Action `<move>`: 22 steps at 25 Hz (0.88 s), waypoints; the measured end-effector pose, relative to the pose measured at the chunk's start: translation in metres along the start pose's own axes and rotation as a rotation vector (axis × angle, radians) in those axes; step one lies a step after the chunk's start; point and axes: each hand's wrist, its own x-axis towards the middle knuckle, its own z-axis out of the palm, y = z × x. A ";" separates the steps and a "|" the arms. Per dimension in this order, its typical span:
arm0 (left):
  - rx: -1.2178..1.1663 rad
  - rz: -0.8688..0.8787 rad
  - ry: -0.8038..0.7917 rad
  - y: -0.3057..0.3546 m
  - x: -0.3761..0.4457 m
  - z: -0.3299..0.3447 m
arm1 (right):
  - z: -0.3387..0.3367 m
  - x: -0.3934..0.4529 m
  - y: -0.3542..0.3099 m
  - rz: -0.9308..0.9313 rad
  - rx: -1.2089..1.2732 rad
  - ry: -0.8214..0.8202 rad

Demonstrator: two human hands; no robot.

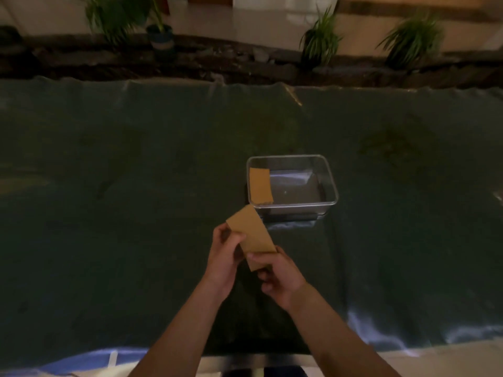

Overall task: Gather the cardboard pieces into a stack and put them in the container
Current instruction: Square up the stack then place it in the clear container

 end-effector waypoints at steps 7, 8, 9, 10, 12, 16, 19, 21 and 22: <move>0.273 -0.034 0.019 0.021 0.003 0.056 | -0.008 -0.021 -0.038 0.027 0.141 0.050; 0.306 -0.027 0.029 0.022 0.006 0.064 | -0.011 -0.022 -0.044 0.034 0.151 0.053; 0.328 -0.016 0.043 0.022 0.011 0.074 | -0.014 -0.023 -0.051 0.044 0.153 0.051; 0.339 -0.001 0.065 0.021 0.015 0.084 | -0.020 -0.024 -0.059 0.052 0.144 0.045; 0.336 0.023 0.094 0.019 0.024 0.104 | -0.035 -0.025 -0.076 0.057 0.100 0.019; 0.398 0.011 0.139 0.020 0.053 0.145 | -0.085 -0.019 -0.122 0.008 -0.051 -0.027; 0.471 -0.009 0.127 0.017 0.068 0.181 | -0.115 -0.006 -0.164 -0.078 -0.040 -0.050; 0.482 -0.016 0.120 0.008 0.075 0.205 | -0.123 0.000 -0.183 -0.111 -0.089 -0.063; 0.466 -0.014 0.124 0.004 0.078 0.213 | -0.123 0.002 -0.188 -0.125 -0.130 -0.057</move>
